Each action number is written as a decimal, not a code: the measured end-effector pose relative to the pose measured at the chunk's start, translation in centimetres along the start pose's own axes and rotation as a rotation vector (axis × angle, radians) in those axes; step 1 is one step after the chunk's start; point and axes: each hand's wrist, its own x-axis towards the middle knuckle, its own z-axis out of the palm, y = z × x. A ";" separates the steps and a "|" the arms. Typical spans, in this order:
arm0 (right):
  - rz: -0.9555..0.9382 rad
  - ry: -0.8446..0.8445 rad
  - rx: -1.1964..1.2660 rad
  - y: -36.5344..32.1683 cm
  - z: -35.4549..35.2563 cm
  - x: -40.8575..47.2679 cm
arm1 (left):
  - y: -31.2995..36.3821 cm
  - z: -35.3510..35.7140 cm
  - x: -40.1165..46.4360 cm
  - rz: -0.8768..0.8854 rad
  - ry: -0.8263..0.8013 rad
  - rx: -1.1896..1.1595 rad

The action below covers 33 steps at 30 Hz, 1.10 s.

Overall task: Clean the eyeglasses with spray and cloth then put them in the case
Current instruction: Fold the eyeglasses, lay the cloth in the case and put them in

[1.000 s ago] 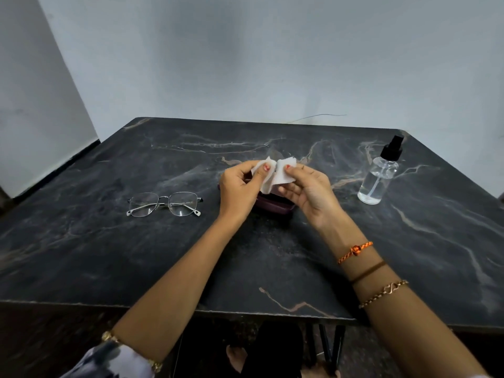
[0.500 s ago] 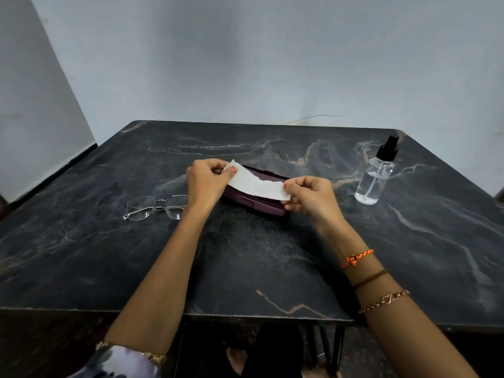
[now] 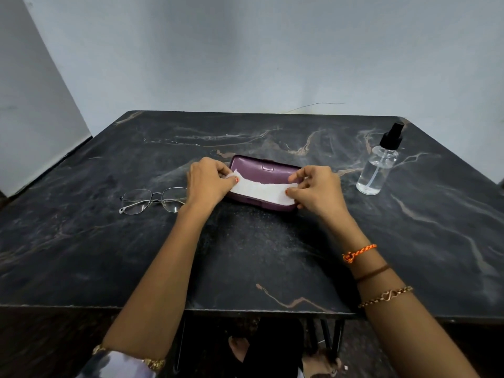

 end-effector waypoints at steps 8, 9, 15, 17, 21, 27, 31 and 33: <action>-0.019 0.074 -0.110 0.3 -1.0 0.2 | 0.5 0.1 -0.6 -0.025 -0.099 0.012; -0.020 0.076 -0.125 0.4 -1.1 0.2 | 0.6 0.2 -0.7 -0.030 -0.114 0.016; -0.033 0.071 -0.206 0.9 -0.9 0.4 | 1.0 0.2 -1.0 -0.029 -0.169 0.034; -0.036 0.074 -0.233 1.0 -0.8 0.4 | 1.0 0.2 -1.1 -0.029 -0.166 0.041; -0.049 0.075 -0.291 1.1 -0.5 0.3 | 0.9 0.2 -1.1 -0.029 -0.135 0.022; -0.132 0.015 -0.385 0.6 -0.6 0.0 | 0.7 0.5 -1.1 0.051 -0.130 0.100; -0.133 -0.027 -0.432 0.8 -0.7 -0.1 | 0.6 0.8 -1.0 0.072 -0.175 0.173; -0.124 -0.048 -0.457 0.9 -0.8 -0.1 | 0.6 0.8 -1.0 0.083 -0.168 0.177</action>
